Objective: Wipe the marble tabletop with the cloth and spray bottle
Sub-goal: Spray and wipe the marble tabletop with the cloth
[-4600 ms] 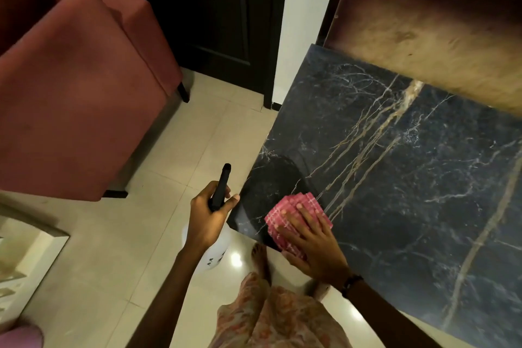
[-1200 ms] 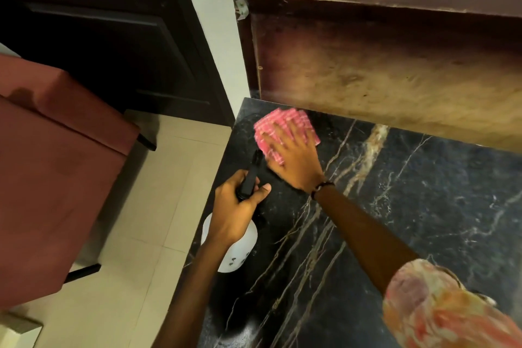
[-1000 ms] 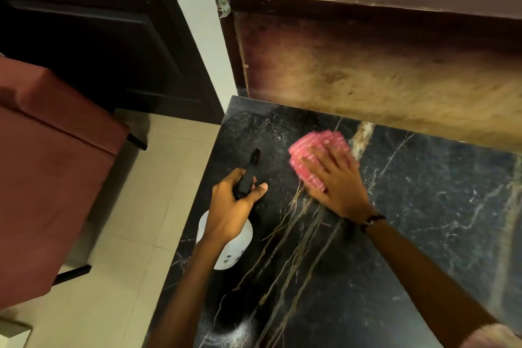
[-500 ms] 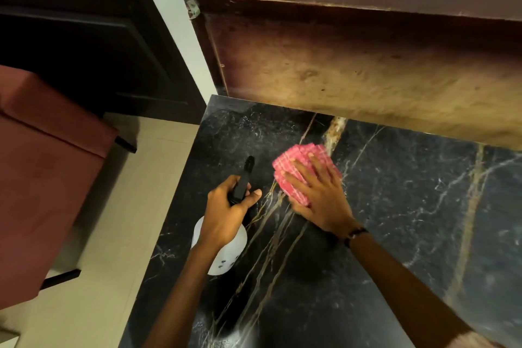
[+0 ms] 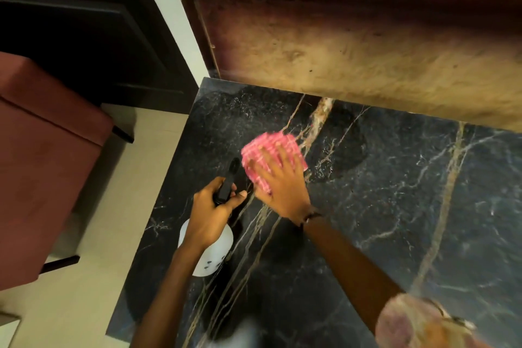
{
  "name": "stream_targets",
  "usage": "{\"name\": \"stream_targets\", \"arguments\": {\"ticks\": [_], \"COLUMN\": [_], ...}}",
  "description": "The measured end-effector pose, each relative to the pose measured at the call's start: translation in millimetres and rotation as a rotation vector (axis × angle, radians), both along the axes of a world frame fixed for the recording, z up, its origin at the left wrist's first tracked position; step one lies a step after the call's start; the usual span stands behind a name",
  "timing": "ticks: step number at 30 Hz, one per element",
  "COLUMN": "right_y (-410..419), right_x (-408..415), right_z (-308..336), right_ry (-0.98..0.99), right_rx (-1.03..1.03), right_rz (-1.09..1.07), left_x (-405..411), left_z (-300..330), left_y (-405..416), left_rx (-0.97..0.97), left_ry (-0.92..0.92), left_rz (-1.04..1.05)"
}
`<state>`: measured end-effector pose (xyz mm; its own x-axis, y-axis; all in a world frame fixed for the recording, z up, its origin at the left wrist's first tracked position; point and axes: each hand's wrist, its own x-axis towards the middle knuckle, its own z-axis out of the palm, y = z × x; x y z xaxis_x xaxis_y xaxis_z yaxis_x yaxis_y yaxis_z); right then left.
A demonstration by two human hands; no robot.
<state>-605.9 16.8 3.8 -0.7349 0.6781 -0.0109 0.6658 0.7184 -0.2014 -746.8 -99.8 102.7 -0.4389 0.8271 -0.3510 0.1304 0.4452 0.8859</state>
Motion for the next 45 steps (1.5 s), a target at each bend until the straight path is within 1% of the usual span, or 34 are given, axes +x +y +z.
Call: {"name": "stream_targets", "arguments": {"ticks": [3, 5, 6, 8, 10, 11, 12, 14, 16, 18, 19, 20, 21, 22, 24, 26, 27, 28, 29, 32, 34, 35, 37, 38, 40, 42, 43, 45], "right_y": [-44.1, -43.4, -36.8, -16.7, -2.9, -1.5, -4.2, -26.4, -71.4, -115.8, -129.9, -135.7, -135.9, -129.5, -109.2, -95.6, -98.0, -106.4, -120.5, -195.9, -243.6, -254.3, -258.3, -252.6, -233.9, -224.1, -225.9, -241.9], "right_x": [54.1, 99.0, 113.2, 111.7, 75.0, 51.6, 29.7, -2.6, -9.1, 14.5, 36.6, 61.9, 86.9, 107.0, 117.6, 86.7, 64.2, 42.6, 24.1, 5.1, 30.0, 50.8, 95.2, 112.0, 120.2, 91.1, 70.3, 28.9], "right_z": [-6.3, -6.7, -4.9, 0.8, 7.5, 9.6, 10.1, 9.2, 5.3, 4.5, 0.3, -2.3, -3.2, -3.6, 0.2, 9.0, 13.1, 15.1, 15.6, 9.3, 4.8, 1.8, 0.5, -0.4, 4.3, 15.0, 19.1, 19.4], "right_ry": [0.022, 0.024, 0.012, -0.025, -0.034, -0.027, -0.024, -0.010, 0.009, 0.022, 0.068, 0.104, 0.108, 0.091, 0.027, -0.020, -0.020, -0.010, 0.025, 0.061, 0.066, 0.087, 0.099, 0.096, 0.050, 0.013, 0.010, 0.057], "right_rx": [0.029, 0.064, 0.073, 0.042, 0.015, -0.010, -0.038, -0.054, -0.020, 0.015, 0.048, 0.058, 0.074, 0.088, 0.041, 0.007, -0.014, -0.033, -0.028, 0.019, 0.017, 0.037, 0.068, 0.075, 0.036, -0.010, -0.018, 0.004], "right_rz": [0.126, 0.107, 0.031, -0.213, -0.411, -0.441, -0.412, -0.223, -0.027, 0.142, 0.203, 0.246, 0.244, 0.191, -0.036, -0.278, -0.338, -0.340, -0.294, -0.012, 0.171, 0.245, 0.300, 0.259, 0.061, -0.168, -0.214, -0.167], "left_x": [6.6, 9.8, 11.2, 14.2, 16.6, 17.7, 19.0, 21.1, 22.9, 23.9, 24.2, 24.8, 25.6, 26.9, 31.4, 36.3, 37.8, 39.0, 39.9, 42.5, 43.3, 43.0, 43.0, 43.3, 43.9, 44.9, 45.5, 44.1], "left_z": [2.1, 2.1, 2.1, 1.9, 0.5, -0.1, -0.7, -1.6, -1.7, -0.3, 0.0, -0.5, -0.4, -0.1, 1.5, 2.4, 3.0, 3.6, 4.4, 5.1, 7.1, 7.3, 9.2, 10.5, 12.5, 14.3, 14.8, 13.8], "left_y": [-13.2, -22.5, -27.2, -35.0, -41.9, -45.6, -48.9, -56.8, -65.5, -77.0, -83.8, -90.1, -97.9, -105.9, -123.9, -141.6, -150.8, -159.9, -169.1, -194.6, -212.9, -219.8, -235.8, -243.3, -257.0, -271.3, -277.5, -287.3], "left_rx": [-0.008, -0.011, -0.013, -0.021, -0.022, -0.018, -0.013, -0.004, -0.003, 0.006, 0.012, 0.015, 0.017, 0.020, 0.020, 0.011, 0.008, 0.008, 0.012, 0.016, 0.007, 0.002, -0.009, -0.012, -0.009, -0.003, -0.002, -0.005], "left_ry": [-0.009, -0.028, -0.035, -0.044, -0.059, -0.062, -0.060, -0.044, -0.036, -0.059, -0.069, -0.075, -0.085, -0.097, -0.115, -0.130, -0.129, -0.125, -0.114, -0.057, -0.056, -0.065, -0.085, -0.095, -0.107, -0.108, -0.114, -0.105], "left_rz": [0.003, 0.003, 0.006, 0.013, 0.020, 0.021, 0.018, 0.023, 0.031, 0.034, 0.040, 0.049, 0.063, 0.075, 0.084, 0.096, 0.107, 0.120, 0.131, 0.135, 0.132, 0.139, 0.171, 0.187, 0.213, 0.225, 0.228, 0.236]}}
